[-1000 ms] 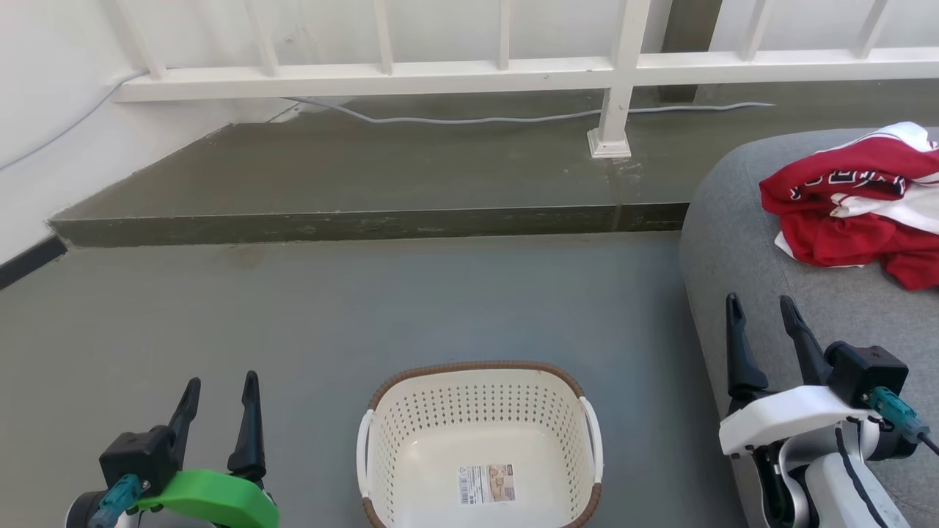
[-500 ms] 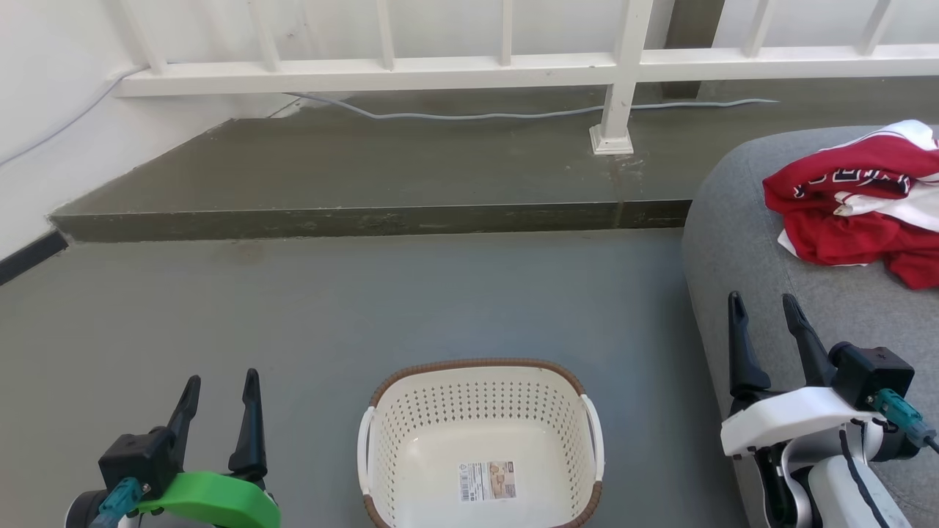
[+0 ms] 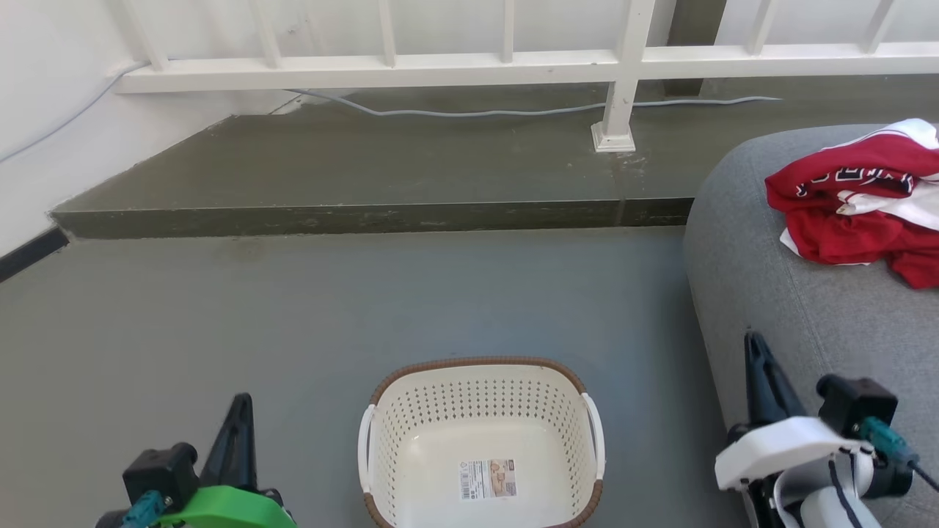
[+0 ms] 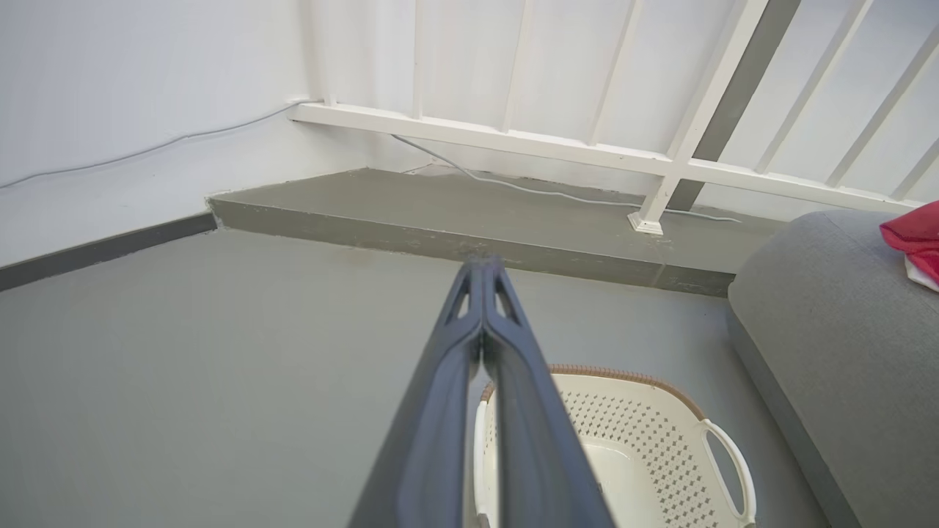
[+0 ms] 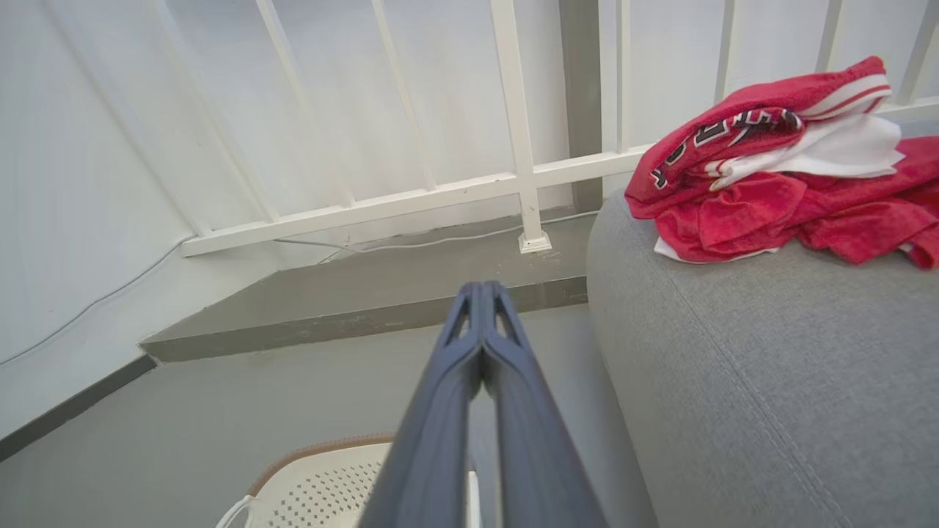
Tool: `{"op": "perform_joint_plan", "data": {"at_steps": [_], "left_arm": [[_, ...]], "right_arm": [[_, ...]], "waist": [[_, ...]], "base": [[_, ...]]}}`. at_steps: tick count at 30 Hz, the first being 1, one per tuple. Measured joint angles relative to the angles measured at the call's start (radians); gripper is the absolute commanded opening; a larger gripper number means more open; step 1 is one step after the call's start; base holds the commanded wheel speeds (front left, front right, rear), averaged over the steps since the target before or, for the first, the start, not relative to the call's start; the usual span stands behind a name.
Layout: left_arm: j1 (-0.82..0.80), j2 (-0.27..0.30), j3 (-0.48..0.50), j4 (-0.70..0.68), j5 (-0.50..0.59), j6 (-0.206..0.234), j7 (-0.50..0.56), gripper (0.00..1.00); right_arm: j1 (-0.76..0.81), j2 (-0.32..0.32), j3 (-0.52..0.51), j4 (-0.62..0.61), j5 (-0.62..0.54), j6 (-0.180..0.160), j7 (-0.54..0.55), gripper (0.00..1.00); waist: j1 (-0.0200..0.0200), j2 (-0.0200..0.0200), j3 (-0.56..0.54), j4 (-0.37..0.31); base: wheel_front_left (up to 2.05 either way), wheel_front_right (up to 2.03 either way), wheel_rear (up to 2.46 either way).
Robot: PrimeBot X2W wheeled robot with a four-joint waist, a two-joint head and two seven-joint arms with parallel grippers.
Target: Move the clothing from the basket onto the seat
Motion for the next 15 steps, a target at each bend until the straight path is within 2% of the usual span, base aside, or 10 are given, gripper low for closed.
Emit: {"op": "perform_joint_plan", "data": {"at_steps": [7, 15], "left_arm": [[0.008, -0.016, 0.008, 0.005, -0.042, -0.010, 0.010, 0.00], [0.008, -0.023, 0.033, 0.005, -0.151, -0.022, 0.037, 0.00]], "right_arm": [[0.009, 0.006, -0.013, 0.014, 0.048, 0.010, 0.011, 0.00], [0.005, 0.007, -0.037, 0.024, 0.174, 0.021, 0.046, 0.00]], "waist": [[0.0000, 0.0000, 0.001, -0.002], [0.0000, 0.0000, 0.003, -0.003]], "base": [[0.00, 0.00, 0.00], [0.00, 0.00, 0.00]]}}
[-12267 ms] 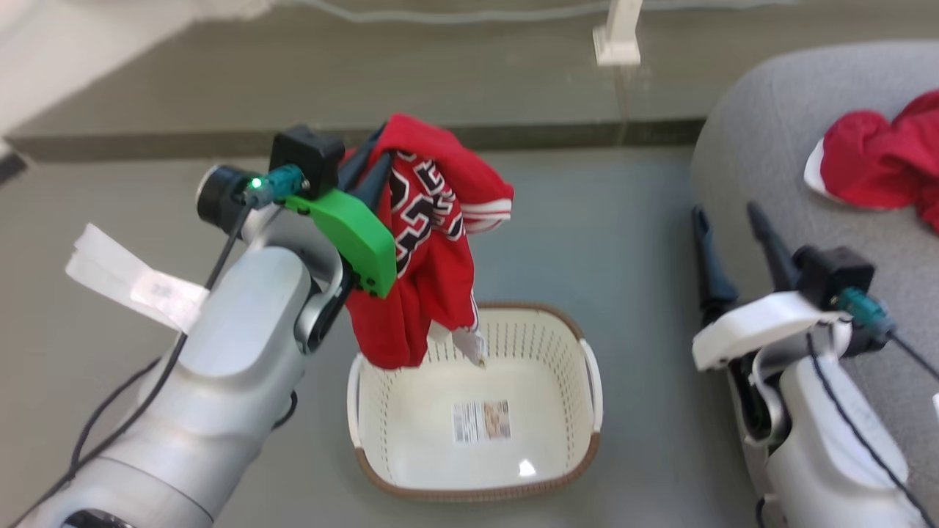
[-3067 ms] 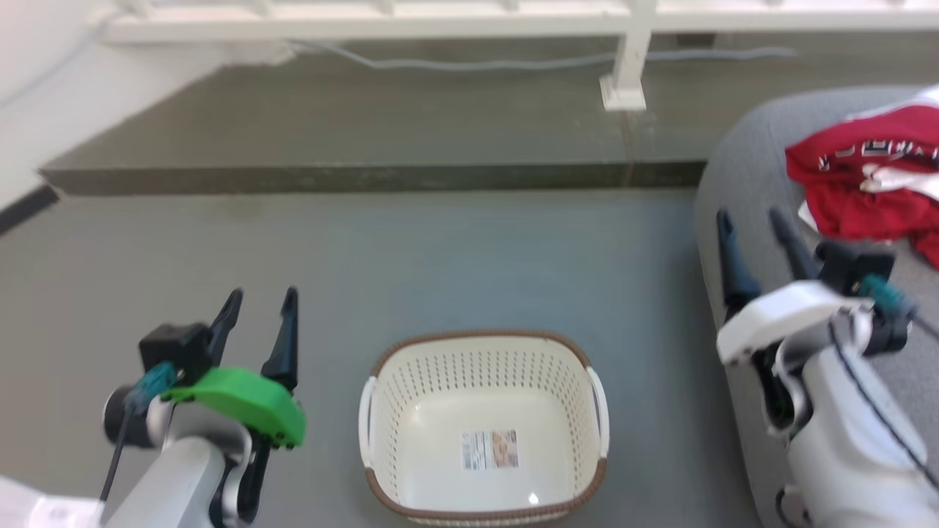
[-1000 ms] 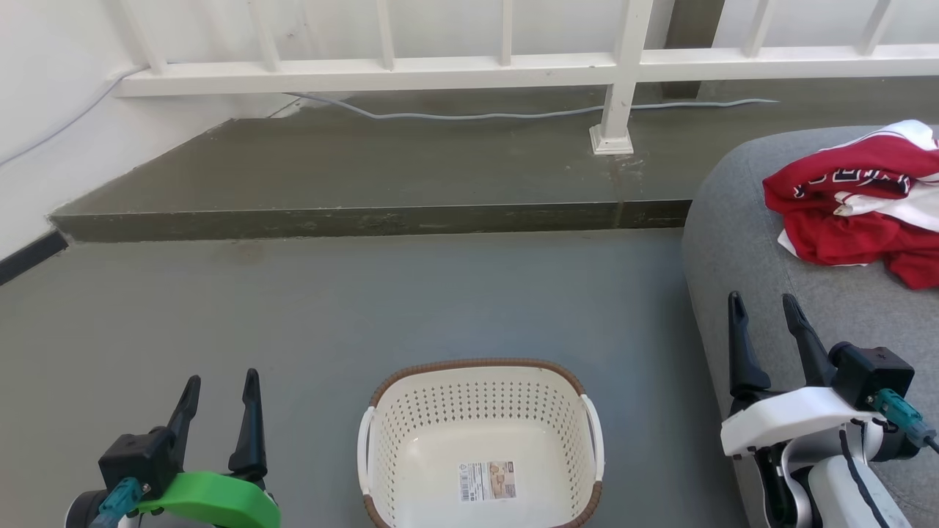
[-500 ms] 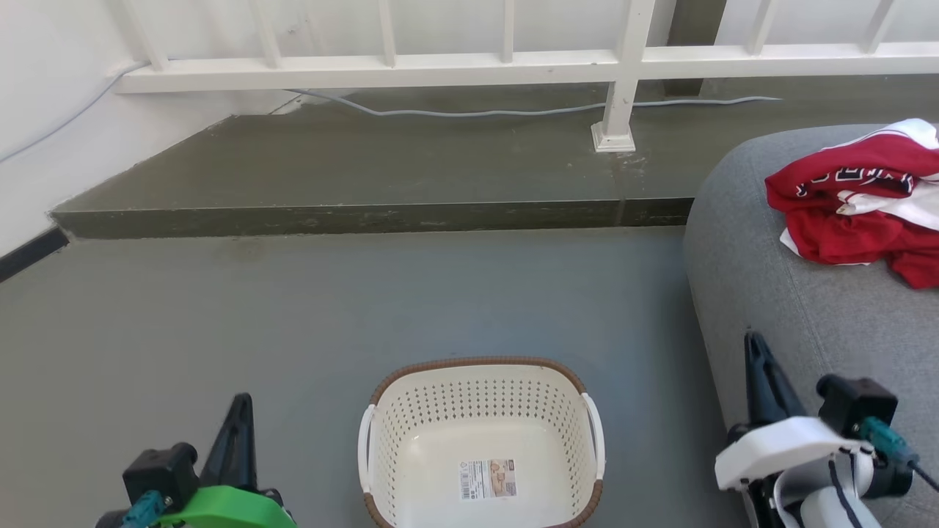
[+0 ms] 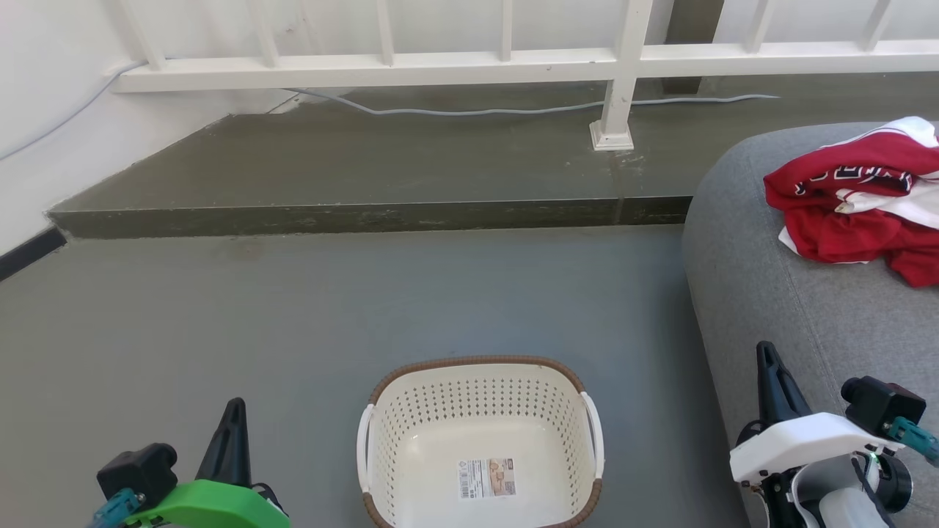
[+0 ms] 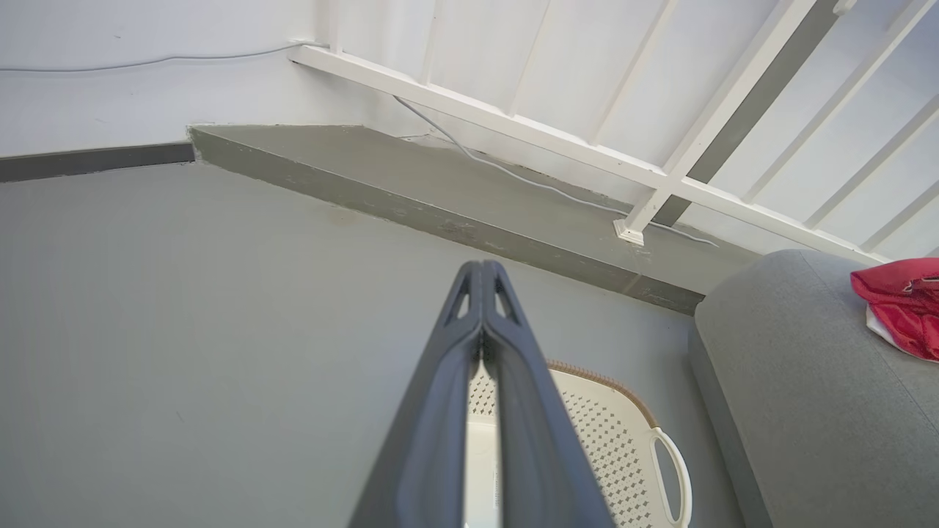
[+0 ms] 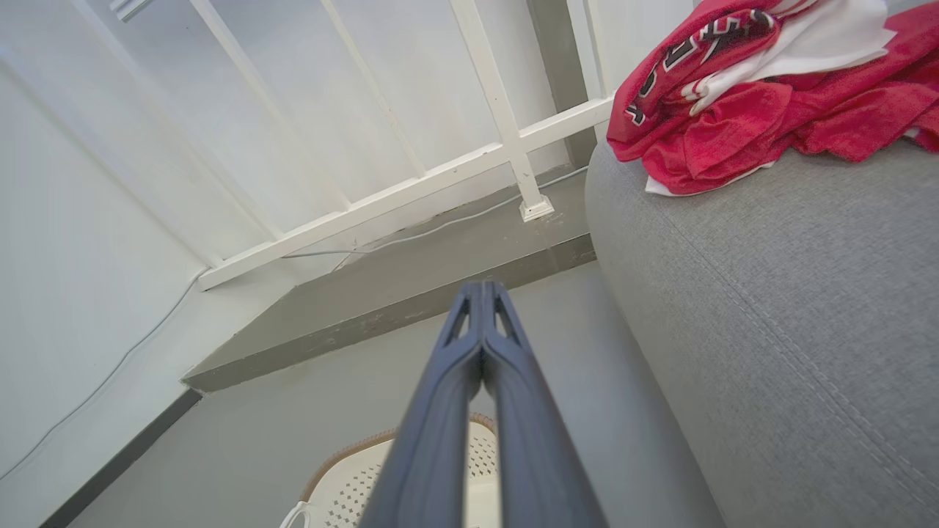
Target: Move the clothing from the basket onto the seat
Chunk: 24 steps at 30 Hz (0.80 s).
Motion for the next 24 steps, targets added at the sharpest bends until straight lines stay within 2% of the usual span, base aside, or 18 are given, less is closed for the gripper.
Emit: {"op": "perform_joint_plan", "data": {"at_steps": [24], "left_arm": [[-0.004, -0.028, 0.085, 0.020, -0.249, -0.058, 0.079, 0.00]], "right_arm": [[-0.025, 0.005, -0.062, 0.019, 0.294, 0.049, 0.079, 0.00]], "waist": [[0.0000, 0.0000, 0.004, -0.006]], "base": [[0.00, 0.00, 0.00]]}}
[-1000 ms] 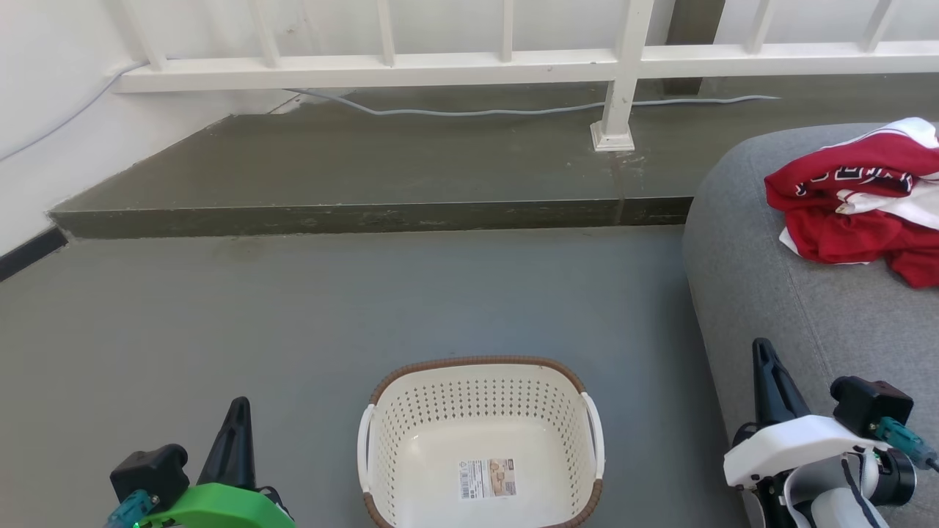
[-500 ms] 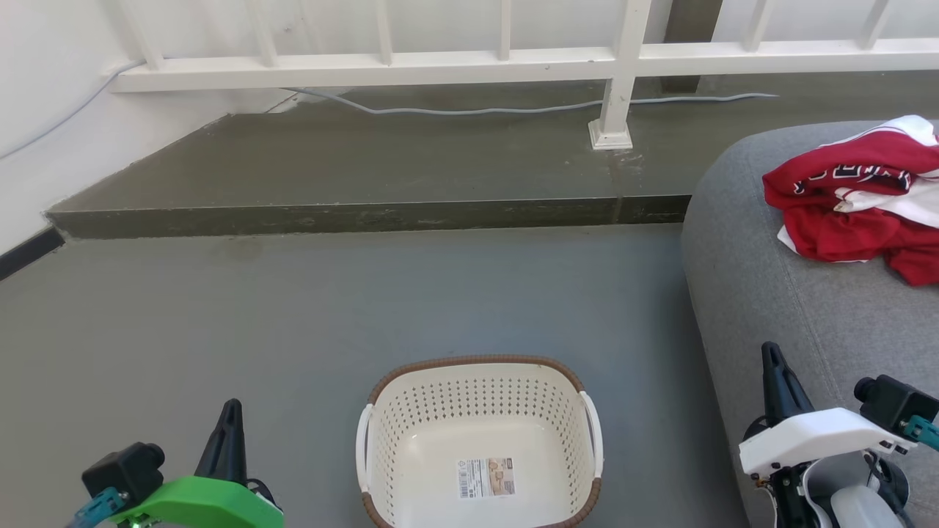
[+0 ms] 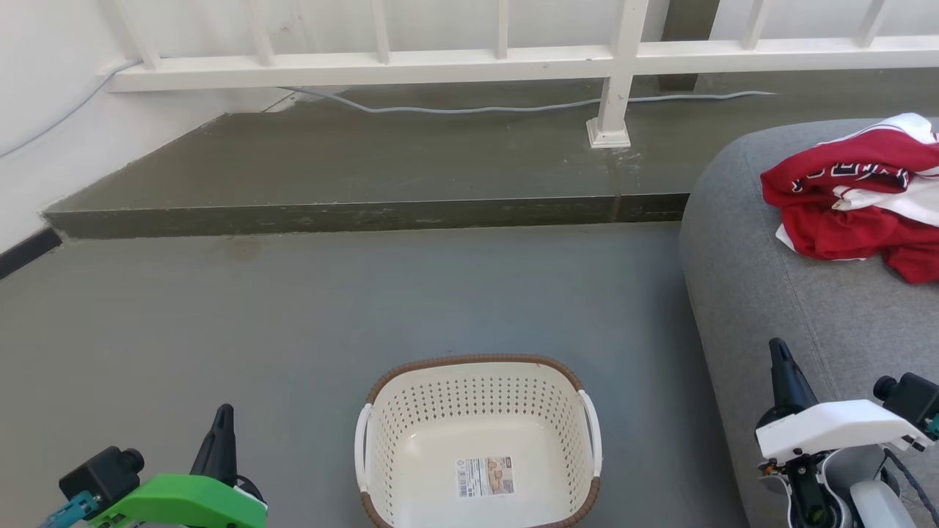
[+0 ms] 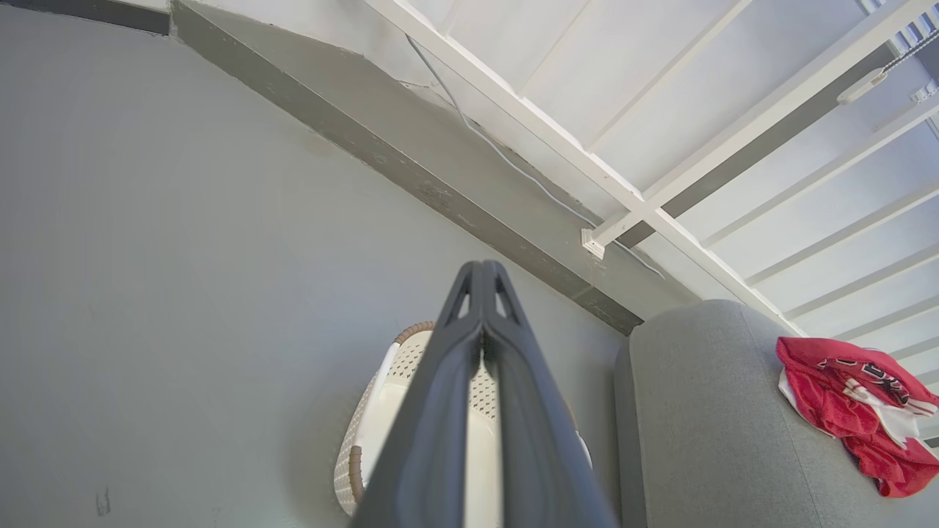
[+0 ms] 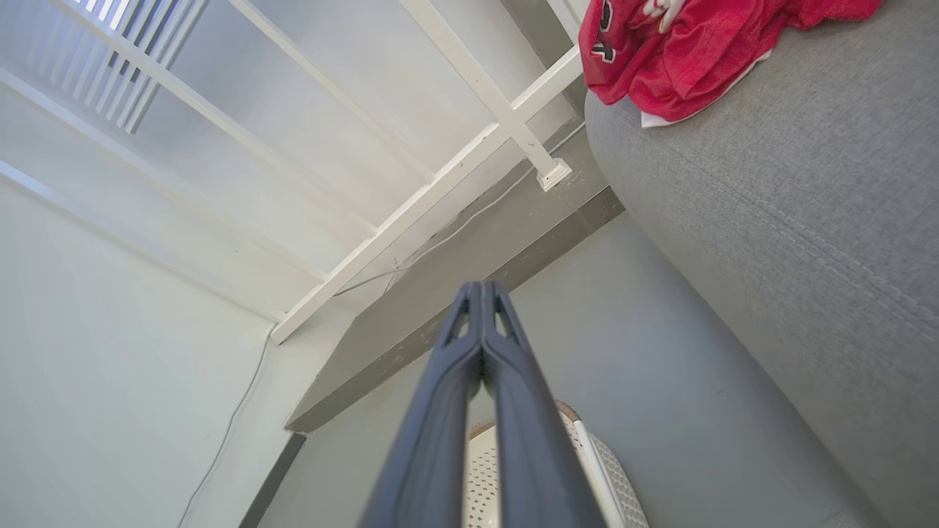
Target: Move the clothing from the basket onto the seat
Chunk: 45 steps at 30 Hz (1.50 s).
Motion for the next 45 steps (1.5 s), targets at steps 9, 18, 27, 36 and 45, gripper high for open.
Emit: {"op": "perform_joint_plan", "data": {"at_steps": [9, 18, 27, 36, 45], "left_arm": [[-0.012, -0.006, 0.032, 0.012, -0.090, -0.019, 0.027, 0.00], [-0.025, -0.021, 0.064, 0.023, -0.192, -0.041, 0.060, 0.00], [-0.047, -0.032, 0.098, 0.041, -0.305, -0.063, 0.088, 0.00], [-0.060, -0.039, 0.129, 0.051, -0.395, -0.089, 0.120, 0.00], [-0.072, -0.057, 0.161, 0.069, -0.498, -0.114, 0.149, 0.00]], "right_arm": [[-0.019, 0.003, -0.025, 0.005, 0.116, 0.018, 0.031, 0.00], [-0.028, 0.005, -0.049, 0.012, 0.231, 0.037, 0.063, 0.00], [-0.040, 0.011, -0.074, 0.018, 0.359, 0.055, 0.096, 0.00], [-0.060, 0.014, -0.097, 0.024, 0.474, 0.073, 0.123, 0.00], [-0.068, 0.017, -0.122, 0.032, 0.589, 0.091, 0.153, 0.00]], "waist": [[0.0000, 0.0000, 0.001, -0.002], [0.0000, 0.0000, 0.003, -0.004], [0.0000, 0.0000, 0.005, -0.007], [0.0000, 0.0000, 0.006, -0.009], [0.0000, 0.0000, 0.007, -0.011]], "base": [[0.00, 0.00, 0.00], [0.00, 0.00, 0.00], [0.00, 0.00, 0.00], [0.00, 0.00, 0.00], [0.00, 0.00, 0.00]]}}
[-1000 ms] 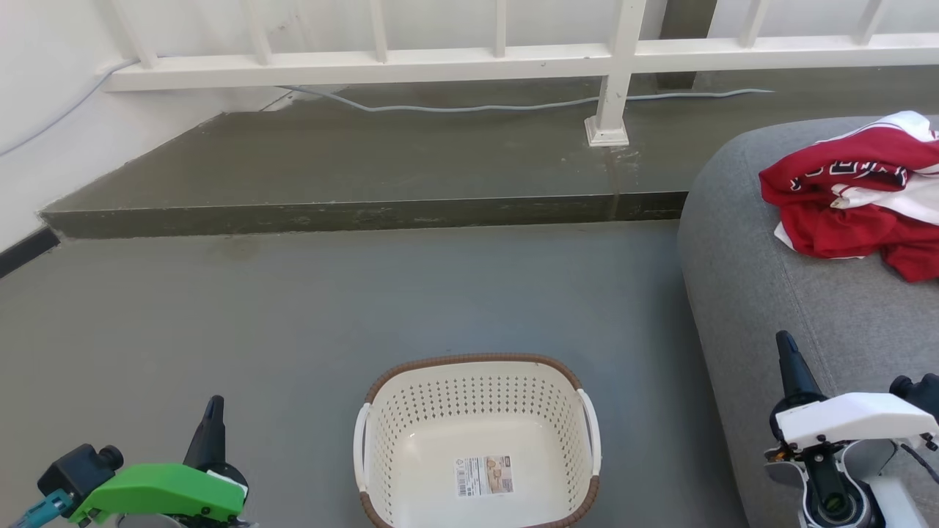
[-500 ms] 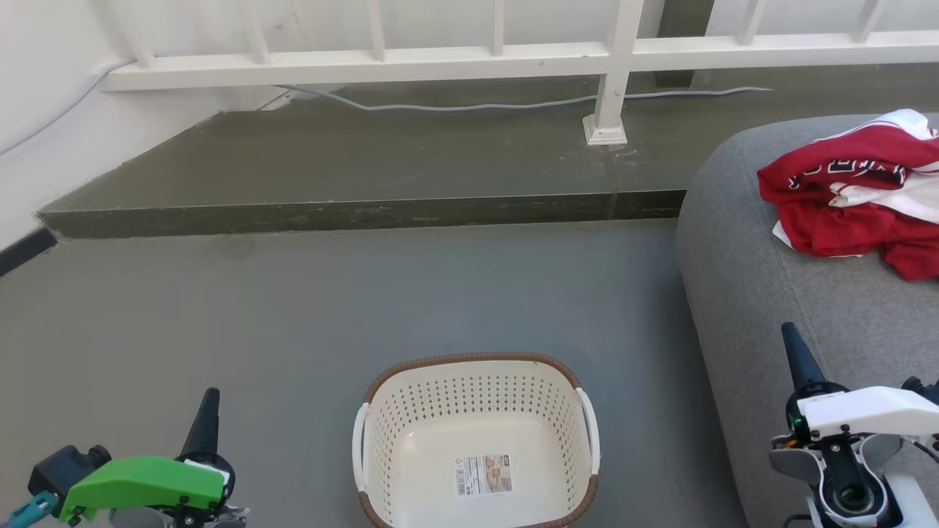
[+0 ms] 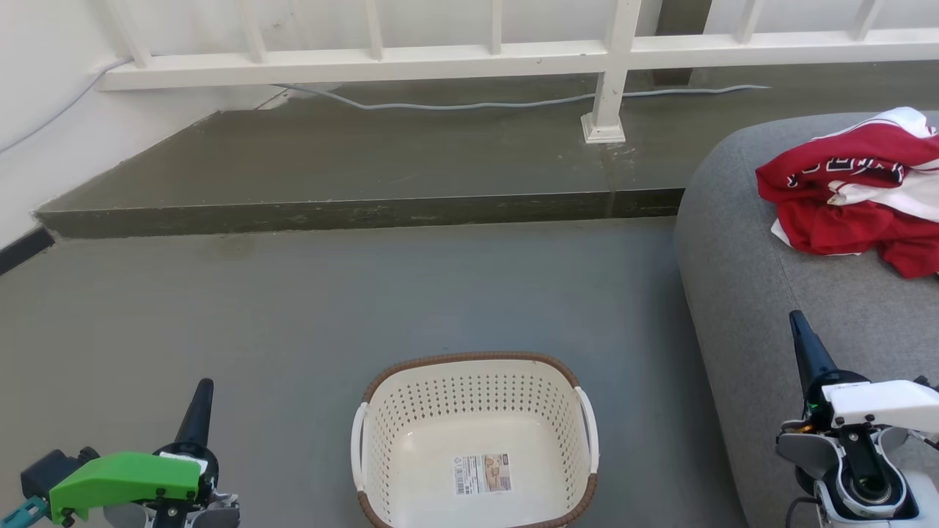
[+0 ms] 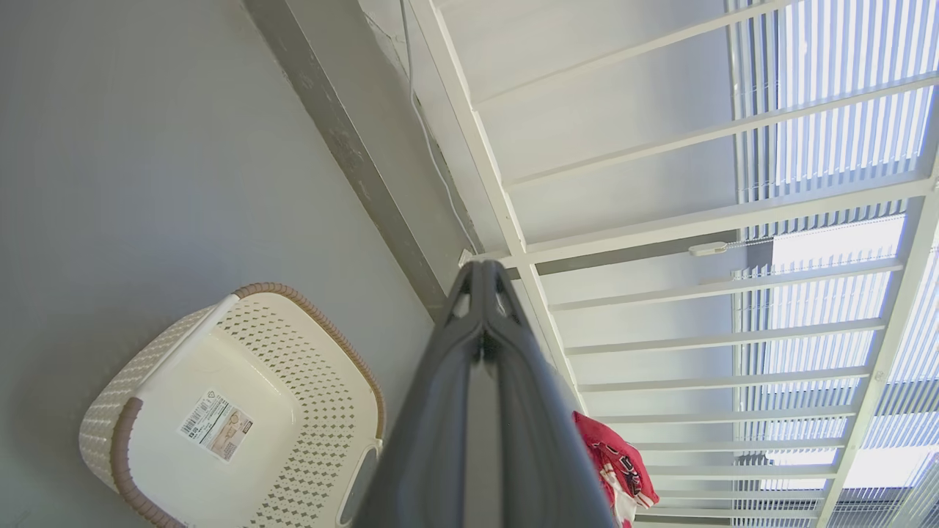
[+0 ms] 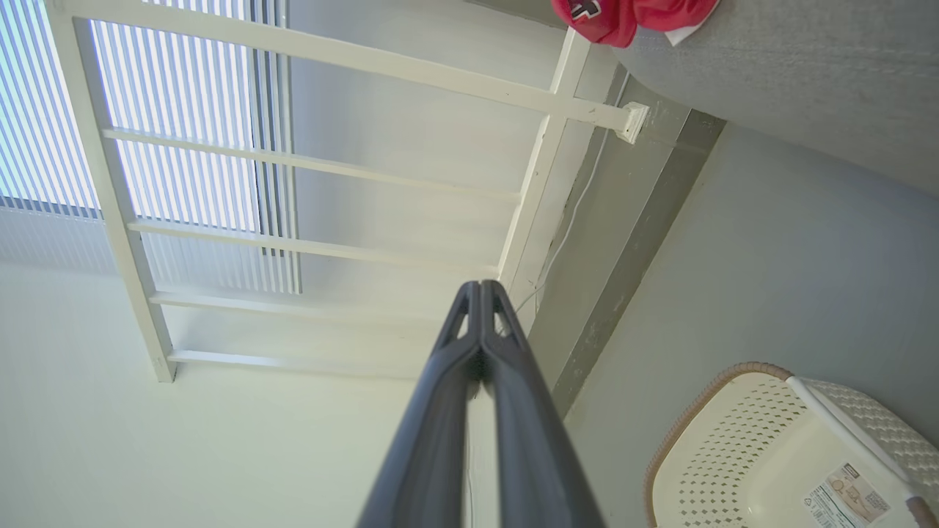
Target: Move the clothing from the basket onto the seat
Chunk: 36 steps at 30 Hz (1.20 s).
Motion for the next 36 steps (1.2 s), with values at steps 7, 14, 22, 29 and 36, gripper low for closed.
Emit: {"op": "perform_joint_plan", "data": {"at_steps": [7, 14, 22, 29, 36], "left_arm": [[-0.019, -0.006, 0.027, 0.009, -0.068, -0.016, 0.021, 0.00], [-0.027, -0.013, 0.048, 0.016, -0.146, -0.032, 0.044, 0.00], [-0.042, -0.022, 0.067, 0.030, -0.211, -0.045, 0.061, 0.00], [-0.047, -0.025, 0.068, 0.033, -0.211, -0.046, 0.061, 0.00], [-0.048, -0.027, 0.068, 0.035, -0.211, -0.046, 0.061, 0.00]], "right_arm": [[-0.012, 0.003, -0.016, 0.003, 0.087, 0.015, 0.022, 0.00], [-0.024, 0.005, -0.035, 0.008, 0.178, 0.026, 0.041, 0.00], [-0.032, 0.005, -0.050, 0.012, 0.252, 0.036, 0.062, 0.00], [-0.032, 0.005, -0.050, 0.012, 0.253, 0.038, 0.062, 0.00], [-0.032, 0.005, -0.050, 0.012, 0.253, 0.038, 0.062, 0.00]], "waist": [[0.0000, 0.0000, 0.001, -0.002], [0.0000, 0.0000, 0.002, -0.003], [0.0000, 0.0000, 0.003, -0.004], [0.0000, 0.0000, 0.003, -0.004], [0.0000, 0.0000, 0.003, -0.004]], "base": [[0.00, 0.00, 0.00], [0.00, 0.00, 0.00], [0.00, 0.00, 0.00], [0.00, 0.00, 0.00], [0.00, 0.00, 0.00]]}}
